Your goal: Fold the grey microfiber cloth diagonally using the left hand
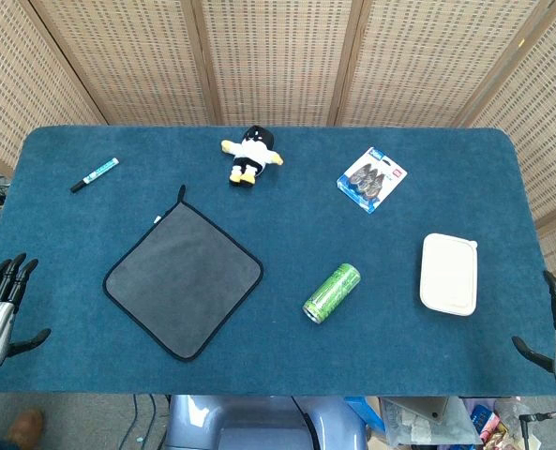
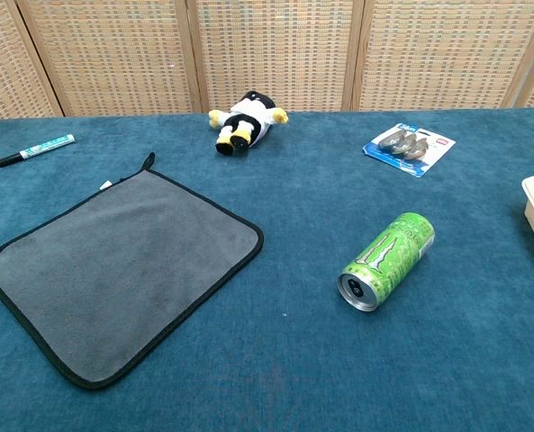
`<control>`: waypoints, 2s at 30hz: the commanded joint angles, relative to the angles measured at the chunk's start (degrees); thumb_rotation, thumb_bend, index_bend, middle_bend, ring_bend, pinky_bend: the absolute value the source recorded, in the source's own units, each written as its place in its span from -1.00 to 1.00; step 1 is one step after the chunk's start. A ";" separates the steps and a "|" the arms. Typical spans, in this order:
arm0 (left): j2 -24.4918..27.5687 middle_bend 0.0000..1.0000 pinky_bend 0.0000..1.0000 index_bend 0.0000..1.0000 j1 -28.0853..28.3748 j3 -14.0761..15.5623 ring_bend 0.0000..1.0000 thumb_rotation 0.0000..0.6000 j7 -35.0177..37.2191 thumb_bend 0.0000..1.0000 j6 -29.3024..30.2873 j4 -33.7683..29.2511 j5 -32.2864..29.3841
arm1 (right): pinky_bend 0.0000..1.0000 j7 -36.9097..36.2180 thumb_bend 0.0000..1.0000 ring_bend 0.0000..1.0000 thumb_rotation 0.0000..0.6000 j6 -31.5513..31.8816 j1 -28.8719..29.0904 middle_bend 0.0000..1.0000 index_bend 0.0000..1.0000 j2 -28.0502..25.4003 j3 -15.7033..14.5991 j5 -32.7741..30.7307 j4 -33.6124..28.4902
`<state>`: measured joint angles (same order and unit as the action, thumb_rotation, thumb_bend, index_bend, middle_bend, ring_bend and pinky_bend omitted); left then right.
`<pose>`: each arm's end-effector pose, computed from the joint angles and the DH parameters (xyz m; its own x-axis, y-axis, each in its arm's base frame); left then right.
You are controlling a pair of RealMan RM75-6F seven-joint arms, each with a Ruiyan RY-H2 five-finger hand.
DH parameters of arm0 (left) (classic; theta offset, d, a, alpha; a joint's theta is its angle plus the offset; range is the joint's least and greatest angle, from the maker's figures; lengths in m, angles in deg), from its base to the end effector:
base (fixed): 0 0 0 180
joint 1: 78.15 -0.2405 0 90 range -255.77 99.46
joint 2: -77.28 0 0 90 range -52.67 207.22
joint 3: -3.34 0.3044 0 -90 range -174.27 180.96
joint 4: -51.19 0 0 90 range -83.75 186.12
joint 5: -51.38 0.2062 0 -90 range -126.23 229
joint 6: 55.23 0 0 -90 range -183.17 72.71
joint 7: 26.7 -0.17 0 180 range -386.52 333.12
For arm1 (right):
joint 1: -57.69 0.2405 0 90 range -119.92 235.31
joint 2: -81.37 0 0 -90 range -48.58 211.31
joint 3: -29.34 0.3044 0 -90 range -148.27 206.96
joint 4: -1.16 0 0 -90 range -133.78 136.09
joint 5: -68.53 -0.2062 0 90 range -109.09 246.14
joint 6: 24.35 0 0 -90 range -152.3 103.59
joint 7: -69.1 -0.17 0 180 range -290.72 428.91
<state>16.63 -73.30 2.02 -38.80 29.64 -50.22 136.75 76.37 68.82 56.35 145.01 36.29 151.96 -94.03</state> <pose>-0.3287 0.2023 0.1867 0.4982 0.0391 0.8662 0.8670 -0.0129 -0.4981 -0.3566 -0.1830 0.2187 0.4790 0.1494 0.8650 -0.8760 0.1445 0.4601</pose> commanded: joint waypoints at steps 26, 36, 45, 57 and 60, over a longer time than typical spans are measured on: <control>-8.96 -1.00 -1.00 -0.92 35.32 -12.35 -1.00 1.00 9.93 -0.66 -41.04 18.56 -4.33 | -1.00 1.92 -1.00 -1.00 1.00 -5.43 2.57 -1.00 -1.00 2.68 1.45 -5.12 3.57; -23.26 -1.00 -1.00 -0.43 48.74 -13.50 -1.00 1.00 8.59 -0.45 -53.85 35.74 -8.85 | -1.00 1.43 -1.00 -1.00 1.00 -8.21 3.27 -1.00 -1.00 3.38 2.90 -9.95 6.34; -32.86 -1.00 -1.00 -0.41 56.92 -12.78 -1.00 1.00 5.19 -0.35 -61.31 47.18 -12.23 | -1.00 0.53 -1.00 -1.00 1.00 -10.51 3.78 -1.00 -1.00 3.79 3.70 -13.07 8.84; -40.33 -1.00 -1.00 -0.38 62.65 -10.72 -1.00 1.00 -0.22 -0.34 -67.67 58.12 -19.40 | -1.00 -0.23 -1.00 -1.00 1.00 -12.53 3.98 -1.00 -1.00 3.93 3.99 -15.53 10.49; -41.72 -1.00 -1.00 -0.38 63.27 -10.34 -1.00 1.00 -0.80 -0.34 -67.86 60.02 -20.77 | -1.00 -0.38 -1.00 -1.00 1.00 -12.70 4.02 -1.00 -1.00 3.81 4.03 -15.71 10.43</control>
<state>-24.40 -10.51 -8.66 -39.12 -37.91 9.04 116.66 75.99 56.12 60.37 148.82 40.31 136.26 -83.60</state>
